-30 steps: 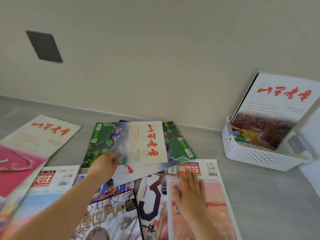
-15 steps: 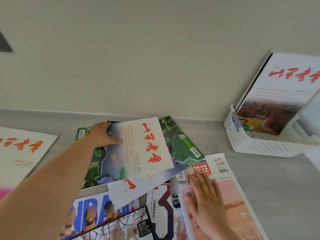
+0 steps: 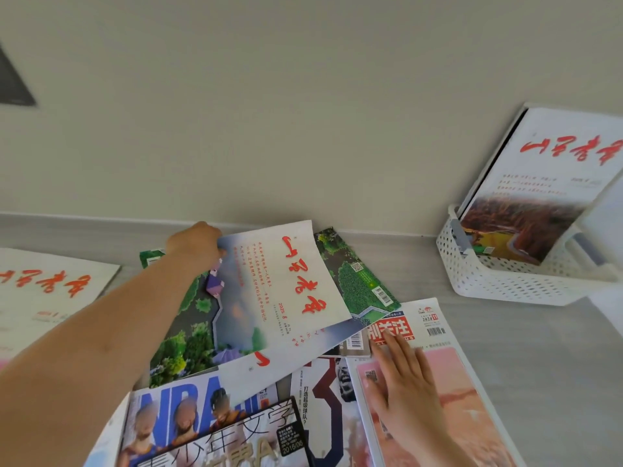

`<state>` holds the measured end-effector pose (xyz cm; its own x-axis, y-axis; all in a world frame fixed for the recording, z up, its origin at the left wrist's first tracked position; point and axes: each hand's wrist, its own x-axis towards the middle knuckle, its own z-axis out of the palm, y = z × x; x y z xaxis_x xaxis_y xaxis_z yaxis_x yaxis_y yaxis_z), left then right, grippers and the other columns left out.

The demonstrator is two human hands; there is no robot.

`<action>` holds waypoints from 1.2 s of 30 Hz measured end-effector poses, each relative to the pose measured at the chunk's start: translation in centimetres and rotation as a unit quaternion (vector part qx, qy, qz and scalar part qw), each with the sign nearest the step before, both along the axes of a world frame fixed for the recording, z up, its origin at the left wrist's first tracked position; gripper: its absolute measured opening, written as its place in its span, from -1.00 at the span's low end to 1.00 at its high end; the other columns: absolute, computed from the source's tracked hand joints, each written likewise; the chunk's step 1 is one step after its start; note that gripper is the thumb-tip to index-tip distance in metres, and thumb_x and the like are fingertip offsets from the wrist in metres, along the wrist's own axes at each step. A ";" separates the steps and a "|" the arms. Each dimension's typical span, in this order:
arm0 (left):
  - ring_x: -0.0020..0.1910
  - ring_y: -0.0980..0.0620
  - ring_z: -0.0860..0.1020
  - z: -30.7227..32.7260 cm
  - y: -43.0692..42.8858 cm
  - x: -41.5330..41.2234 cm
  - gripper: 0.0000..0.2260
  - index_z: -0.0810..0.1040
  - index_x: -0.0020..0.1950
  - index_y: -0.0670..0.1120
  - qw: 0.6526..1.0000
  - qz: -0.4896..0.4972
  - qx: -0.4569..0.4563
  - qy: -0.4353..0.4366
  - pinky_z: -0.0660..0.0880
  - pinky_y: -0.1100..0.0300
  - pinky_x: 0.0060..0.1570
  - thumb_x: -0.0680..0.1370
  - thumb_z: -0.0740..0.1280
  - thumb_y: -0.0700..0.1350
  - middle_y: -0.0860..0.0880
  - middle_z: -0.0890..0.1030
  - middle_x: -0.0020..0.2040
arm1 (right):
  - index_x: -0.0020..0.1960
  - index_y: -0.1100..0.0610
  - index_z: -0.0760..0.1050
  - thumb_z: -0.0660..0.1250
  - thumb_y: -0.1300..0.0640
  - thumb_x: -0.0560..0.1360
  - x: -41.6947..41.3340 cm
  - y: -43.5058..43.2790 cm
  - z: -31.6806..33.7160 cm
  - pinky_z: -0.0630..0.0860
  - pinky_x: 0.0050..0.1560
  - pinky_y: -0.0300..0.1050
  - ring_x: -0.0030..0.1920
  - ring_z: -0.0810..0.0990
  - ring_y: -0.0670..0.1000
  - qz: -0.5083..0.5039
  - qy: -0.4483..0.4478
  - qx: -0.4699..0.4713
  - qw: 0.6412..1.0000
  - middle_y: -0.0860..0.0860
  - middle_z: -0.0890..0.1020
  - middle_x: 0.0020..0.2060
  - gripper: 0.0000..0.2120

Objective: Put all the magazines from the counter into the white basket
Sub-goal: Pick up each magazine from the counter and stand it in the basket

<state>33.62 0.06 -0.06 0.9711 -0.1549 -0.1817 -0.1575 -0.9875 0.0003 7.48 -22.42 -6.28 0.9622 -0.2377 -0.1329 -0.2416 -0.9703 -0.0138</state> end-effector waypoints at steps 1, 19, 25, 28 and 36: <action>0.07 -0.17 0.52 0.6 0.1 -0.4 -0.83 0.50 0.03 -0.14 1.000 -0.002 -0.012 -0.001 0.42 0.10 -0.04 0.50 0.18 -0.16 -0.16 0.56 0.10 | 0.23 0.06 0.45 0.02 -0.12 0.43 -0.1 0.0 0.1 -0.21 0.34 -0.15 0.25 0.48 0.12 0.000 -0.002 0.013 1.000 0.09 0.53 0.23 -0.51; -0.30 0.00 0.47 12.9 -2.2 -14.5 -0.86 0.53 0.01 -0.14 0.852 -0.027 -0.507 -0.125 0.37 0.25 -0.35 0.48 0.28 -0.27 -0.05 0.55 -0.26 | 0.30 0.05 0.27 0.12 0.02 0.53 1.7 -3.7 10.8 0.52 -0.02 -0.11 -0.03 0.57 0.07 -0.095 -0.159 0.704 0.686 0.07 0.54 0.12 -0.65; -0.39 0.32 0.58 12.6 -7.9 -18.5 -0.72 0.48 0.09 -0.03 0.731 -0.035 -0.681 0.000 0.50 0.49 -0.32 0.53 0.15 -0.35 0.17 0.64 -0.26 | -0.18 0.02 0.55 0.19 0.35 0.45 -0.3 -9.4 15.7 0.55 -0.35 -0.23 -0.27 0.64 -0.13 -0.090 -0.260 0.678 0.682 -0.14 0.68 -0.29 -0.73; -0.40 0.29 0.60 12.9 -10.8 -18.9 -0.72 0.51 0.08 -0.05 0.722 -0.030 -0.690 0.044 0.54 0.46 -0.32 0.51 0.18 -0.36 0.22 0.67 -0.40 | -0.19 0.01 0.54 0.25 0.33 0.44 -1.7 -13.3 17.4 0.52 -0.49 -0.30 -0.35 0.63 -0.16 -0.071 -0.262 0.624 0.732 -0.16 0.63 -0.31 -0.76; -0.35 0.06 0.51 14.2 -21.1 -17.9 -0.81 0.48 -0.18 -0.11 0.824 -0.047 -0.564 0.016 0.52 0.27 -0.39 0.43 0.29 -0.41 -0.07 0.57 -0.17 | -0.21 0.07 0.51 0.30 0.33 0.43 -1.9 -23.6 21.3 0.52 -0.53 -0.33 -0.27 0.57 -0.05 -0.094 -0.288 0.551 0.777 0.00 0.59 -0.18 -0.83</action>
